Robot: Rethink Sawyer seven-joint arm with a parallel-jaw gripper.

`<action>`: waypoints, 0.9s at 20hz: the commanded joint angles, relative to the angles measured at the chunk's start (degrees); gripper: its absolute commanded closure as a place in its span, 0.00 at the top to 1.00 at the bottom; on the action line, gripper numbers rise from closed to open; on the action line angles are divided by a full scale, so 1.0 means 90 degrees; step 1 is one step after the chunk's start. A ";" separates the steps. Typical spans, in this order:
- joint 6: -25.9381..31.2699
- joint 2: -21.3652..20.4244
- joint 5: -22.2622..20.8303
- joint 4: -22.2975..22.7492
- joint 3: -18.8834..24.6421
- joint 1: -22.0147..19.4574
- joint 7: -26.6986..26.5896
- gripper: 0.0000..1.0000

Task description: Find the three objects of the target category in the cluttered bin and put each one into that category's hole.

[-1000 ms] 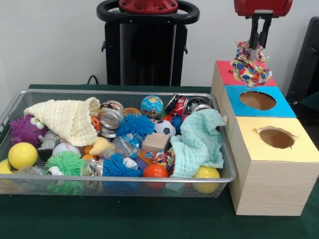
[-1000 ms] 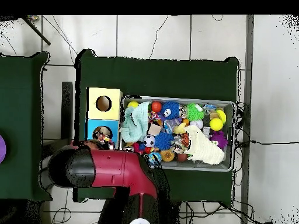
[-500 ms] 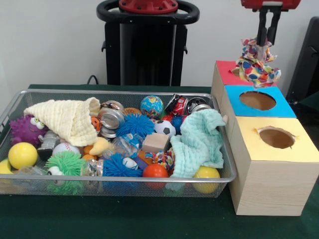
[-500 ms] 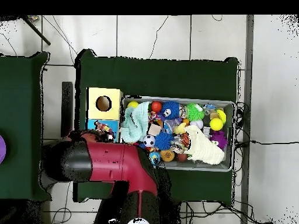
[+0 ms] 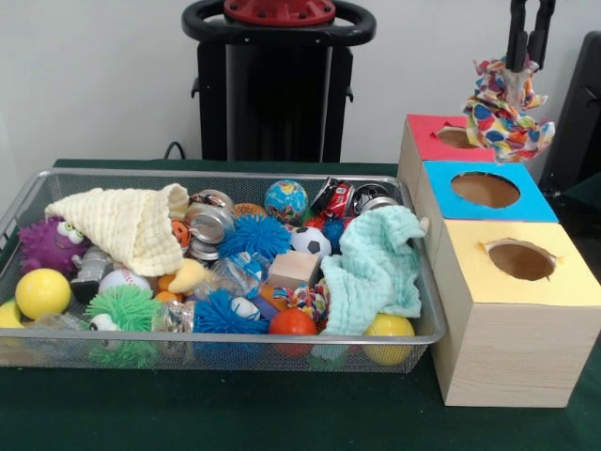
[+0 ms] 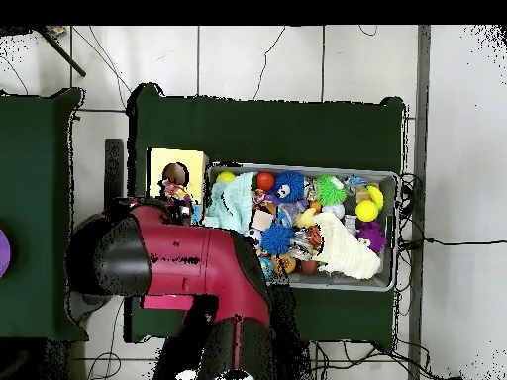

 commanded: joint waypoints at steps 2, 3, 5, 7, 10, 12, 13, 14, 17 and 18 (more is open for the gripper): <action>0.0381 0.0356 0.0214 -0.0213 0.0087 -0.0022 0.1533 0.00; 0.0365 0.0372 0.0214 -0.0211 0.0084 -0.0019 0.1536 0.00; 0.0314 0.0383 0.0220 -0.0190 0.0086 -0.0016 0.1519 0.00; 0.0281 0.0402 0.0217 -0.0191 0.0065 -0.0005 0.1526 0.00; 0.0226 0.0454 0.0223 -0.0198 0.0051 0.0004 0.1549 0.00; 0.0121 0.0494 0.0233 -0.0167 0.0059 0.0018 0.1567 0.00; 0.0073 0.0516 0.0227 -0.0160 0.0056 0.0027 0.1570 0.00; 0.0033 0.0529 0.0232 -0.0134 0.0052 0.0039 0.1583 0.00; -0.0129 0.0626 0.0244 -0.0097 0.0040 0.0084 0.1644 0.00; -0.0173 0.0657 0.0242 -0.0100 0.0041 0.0088 0.1644 0.00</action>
